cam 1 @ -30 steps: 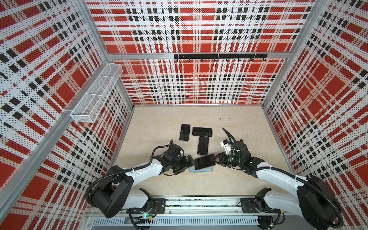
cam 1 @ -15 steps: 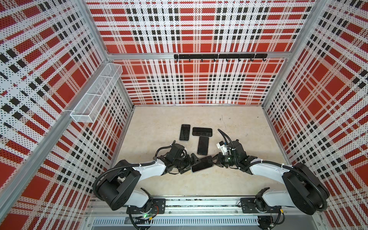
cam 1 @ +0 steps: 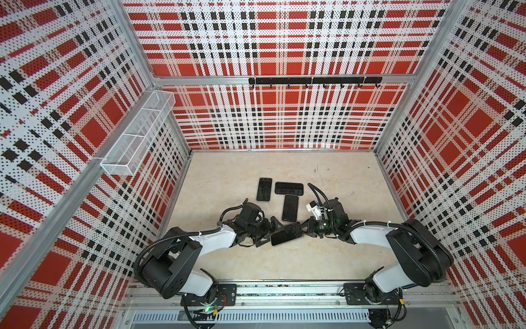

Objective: Put the phone into the phone case
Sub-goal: 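Lower the black phone into the light-blue case with the right gripper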

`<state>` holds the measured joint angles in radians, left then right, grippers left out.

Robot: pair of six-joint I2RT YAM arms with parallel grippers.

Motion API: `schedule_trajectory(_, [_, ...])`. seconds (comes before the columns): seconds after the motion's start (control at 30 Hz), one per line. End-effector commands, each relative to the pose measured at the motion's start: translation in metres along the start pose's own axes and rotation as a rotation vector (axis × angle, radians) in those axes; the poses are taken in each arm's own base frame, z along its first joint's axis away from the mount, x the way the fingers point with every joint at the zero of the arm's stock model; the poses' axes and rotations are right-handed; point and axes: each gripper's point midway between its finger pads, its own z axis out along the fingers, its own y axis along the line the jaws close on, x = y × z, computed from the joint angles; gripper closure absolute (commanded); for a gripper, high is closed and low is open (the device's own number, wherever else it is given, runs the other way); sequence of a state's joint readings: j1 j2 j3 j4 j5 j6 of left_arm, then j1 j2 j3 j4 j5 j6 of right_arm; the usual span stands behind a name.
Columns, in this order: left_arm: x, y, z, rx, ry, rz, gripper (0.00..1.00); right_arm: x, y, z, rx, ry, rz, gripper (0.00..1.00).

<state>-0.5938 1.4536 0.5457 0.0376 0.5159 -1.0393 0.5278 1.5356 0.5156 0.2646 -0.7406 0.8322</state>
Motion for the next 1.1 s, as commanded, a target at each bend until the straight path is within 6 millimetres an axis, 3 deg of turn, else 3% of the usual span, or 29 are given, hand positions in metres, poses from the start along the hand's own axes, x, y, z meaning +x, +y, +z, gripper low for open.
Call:
schedule_trajectory(0.0, [-0.016, -0.007, 0.008, -0.003, -0.045, 0.060, 0.00, 0.030, -0.026, 0.013, 0.083, 0.109, 0.042, 1.00])
schedule_trajectory(0.23, [-0.022, -0.015, 0.013, 0.002, -0.043, 0.082, 0.00, 0.025, -0.049, 0.013, 0.177, 0.048, 0.044, 1.00])
schedule_trajectory(0.67, [-0.038, -0.029, 0.020, -0.002, -0.077, 0.153, 0.00, 0.034, -0.083, 0.023, 0.318, 0.036, 0.086, 1.00])
schedule_trajectory(0.83, [-0.037, -0.035, 0.026, -0.004, -0.072, 0.196, 0.00, 0.029, -0.083, 0.019, 0.353, 0.006, 0.069, 1.00])
schedule_trajectory(1.07, [-0.035, -0.031, 0.029, -0.018, -0.055, 0.213, 0.00, 0.013, -0.064, -0.002, 0.437, -0.076, -0.035, 0.83])
